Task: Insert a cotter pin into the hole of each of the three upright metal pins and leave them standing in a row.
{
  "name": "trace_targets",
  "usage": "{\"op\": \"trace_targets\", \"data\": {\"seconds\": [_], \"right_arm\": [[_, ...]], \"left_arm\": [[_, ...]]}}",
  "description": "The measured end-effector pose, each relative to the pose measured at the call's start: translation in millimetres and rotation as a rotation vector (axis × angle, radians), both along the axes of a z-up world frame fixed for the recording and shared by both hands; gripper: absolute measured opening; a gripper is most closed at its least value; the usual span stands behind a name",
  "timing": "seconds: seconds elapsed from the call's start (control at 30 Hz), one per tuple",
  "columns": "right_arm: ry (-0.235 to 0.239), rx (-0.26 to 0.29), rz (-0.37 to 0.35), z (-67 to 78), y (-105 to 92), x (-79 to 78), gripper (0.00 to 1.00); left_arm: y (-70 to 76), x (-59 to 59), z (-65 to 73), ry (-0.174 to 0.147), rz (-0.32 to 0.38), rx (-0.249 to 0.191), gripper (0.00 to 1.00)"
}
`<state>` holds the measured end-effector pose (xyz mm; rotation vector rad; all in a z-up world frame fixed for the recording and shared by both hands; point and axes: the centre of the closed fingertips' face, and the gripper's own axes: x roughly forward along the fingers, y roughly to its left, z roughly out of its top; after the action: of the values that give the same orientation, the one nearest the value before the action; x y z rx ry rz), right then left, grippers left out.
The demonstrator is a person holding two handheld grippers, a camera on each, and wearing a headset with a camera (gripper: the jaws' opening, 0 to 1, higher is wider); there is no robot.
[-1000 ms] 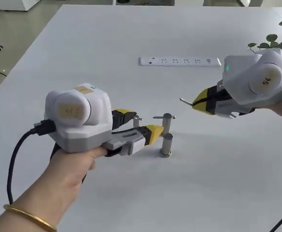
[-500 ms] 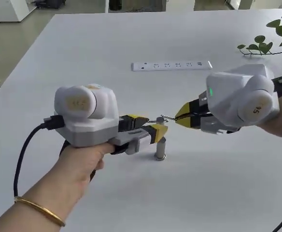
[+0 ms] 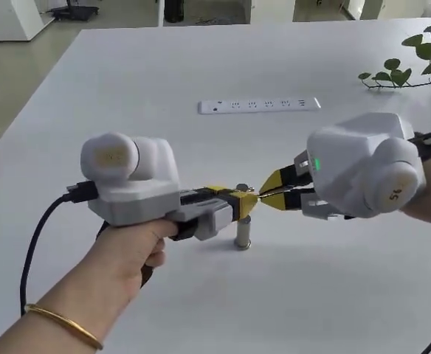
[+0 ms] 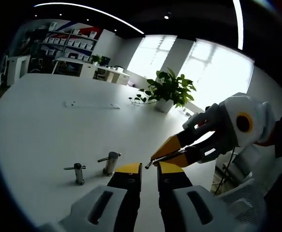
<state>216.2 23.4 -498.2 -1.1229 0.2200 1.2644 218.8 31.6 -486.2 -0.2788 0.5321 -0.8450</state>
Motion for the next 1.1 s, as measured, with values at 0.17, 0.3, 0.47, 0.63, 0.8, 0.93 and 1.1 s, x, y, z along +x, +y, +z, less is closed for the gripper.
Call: {"op": "trace_targets", "data": {"seconds": [0.17,0.3,0.47,0.63,0.8,0.93,1.1], "right_arm": [[-0.002,-0.001,0.006,0.6,1.9,-1.4,0.0],[-0.009,0.0,0.008,1.1,3.9,-2.1,0.0],[-0.007,0.004,-0.001,-0.2,5.8,-1.6,0.0],[0.014,0.02,-0.013,0.0,6.6,-2.6,0.0],[0.126,0.094,-0.094,0.1,7.1,-2.9,0.0],[0.245,0.154,-0.152,-1.2,5.7,-6.1,0.02],[0.395,0.246,-0.233,-3.7,2.3,-5.7,0.07]], "left_arm": [[0.5,0.0,-0.8,0.035,0.014,-0.033,0.04],[1.8,0.0,-0.3,0.047,0.024,-0.055,0.02],[0.8,-2.3,-0.4,0.047,0.017,-0.053,0.01],[1.1,-3.6,0.3,0.019,0.001,-0.037,0.0],[1.0,-4.2,1.4,-0.015,-0.009,-0.012,0.0],[3.0,-5.7,-1.0,-0.029,-0.022,0.014,0.0],[7.4,-9.2,-6.2,-0.045,-0.045,0.056,0.0]]}}
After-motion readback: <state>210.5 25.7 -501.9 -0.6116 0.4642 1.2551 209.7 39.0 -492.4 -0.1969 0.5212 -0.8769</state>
